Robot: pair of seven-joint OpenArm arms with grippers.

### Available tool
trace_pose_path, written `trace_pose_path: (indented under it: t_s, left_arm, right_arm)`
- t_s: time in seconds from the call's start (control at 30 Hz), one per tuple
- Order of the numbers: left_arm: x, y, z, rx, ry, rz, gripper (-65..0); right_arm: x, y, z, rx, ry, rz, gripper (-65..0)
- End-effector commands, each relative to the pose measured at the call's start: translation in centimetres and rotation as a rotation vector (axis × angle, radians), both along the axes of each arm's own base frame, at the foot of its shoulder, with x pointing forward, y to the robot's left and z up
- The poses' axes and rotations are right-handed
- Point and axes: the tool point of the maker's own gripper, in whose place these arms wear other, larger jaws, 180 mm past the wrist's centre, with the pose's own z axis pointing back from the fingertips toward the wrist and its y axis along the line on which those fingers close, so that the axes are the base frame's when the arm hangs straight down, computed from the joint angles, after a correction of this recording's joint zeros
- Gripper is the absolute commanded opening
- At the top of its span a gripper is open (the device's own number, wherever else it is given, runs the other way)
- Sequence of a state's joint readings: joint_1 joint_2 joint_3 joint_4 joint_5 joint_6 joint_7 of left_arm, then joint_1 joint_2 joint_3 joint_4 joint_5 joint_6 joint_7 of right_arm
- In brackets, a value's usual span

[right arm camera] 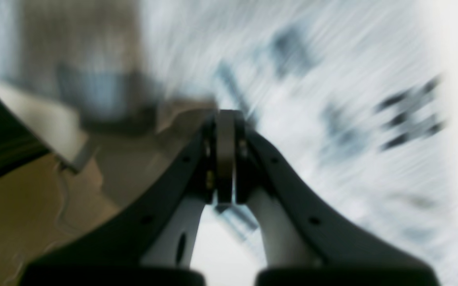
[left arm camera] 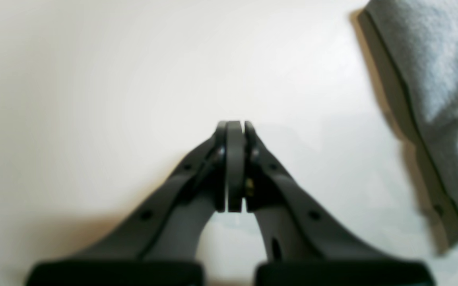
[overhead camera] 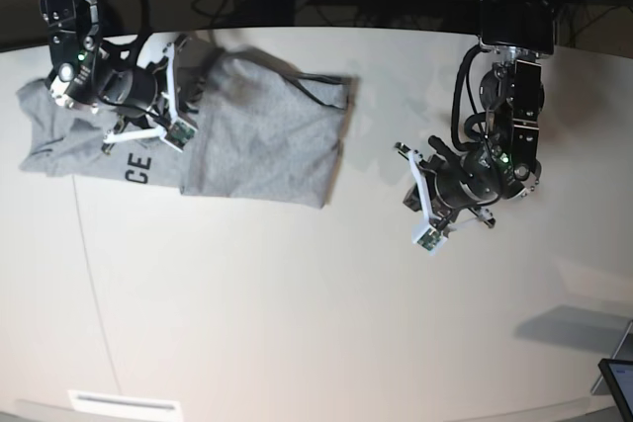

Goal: Fold the T-shirt properly
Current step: 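Lower both grippers onto the folded bundle and press it flat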

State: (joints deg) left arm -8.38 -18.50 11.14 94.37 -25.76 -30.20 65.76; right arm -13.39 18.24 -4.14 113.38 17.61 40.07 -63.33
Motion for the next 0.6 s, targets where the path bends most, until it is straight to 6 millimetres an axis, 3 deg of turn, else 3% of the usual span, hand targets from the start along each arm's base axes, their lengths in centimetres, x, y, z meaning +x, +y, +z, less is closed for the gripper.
trace_pose_path:
  t_s: [0.0,0.2,0.3,0.4,0.47,0.57]
  left_arm:
    - [1.1,0.0,1.4,-0.011,-0.049,0.0,-65.0]
    - [1.1,0.1,1.4,-0.01,-0.049,0.0,-65.0]
    - [1.1,-0.2,1.5,-0.017,-0.051,-0.001,-65.0]
    - [1.1,-1.5,1.6,-0.049,-0.056,-0.01,-64.8]
    - [1.0,-3.0,1.6,-0.075,-0.059,-0.049,-64.8]
    - [0.3,-6.2,1.7,-0.116,-0.067,-0.17,-64.7]
  right_arm:
    - [1.1,0.0,1.2,0.007,-0.048,0.004,-64.9]
    - [2.9,0.6,2.3,0.02,-0.096,0.008,-64.9]
    - [2.7,2.5,2.4,0.055,-0.095,0.04,-64.9]
    - [2.3,4.0,2.3,0.069,-0.09,0.085,-64.9]
    - [2.5,3.6,2.4,0.064,-0.095,0.076,-64.9]
    - [4.1,1.5,3.3,0.047,-0.136,0.012,-64.9]
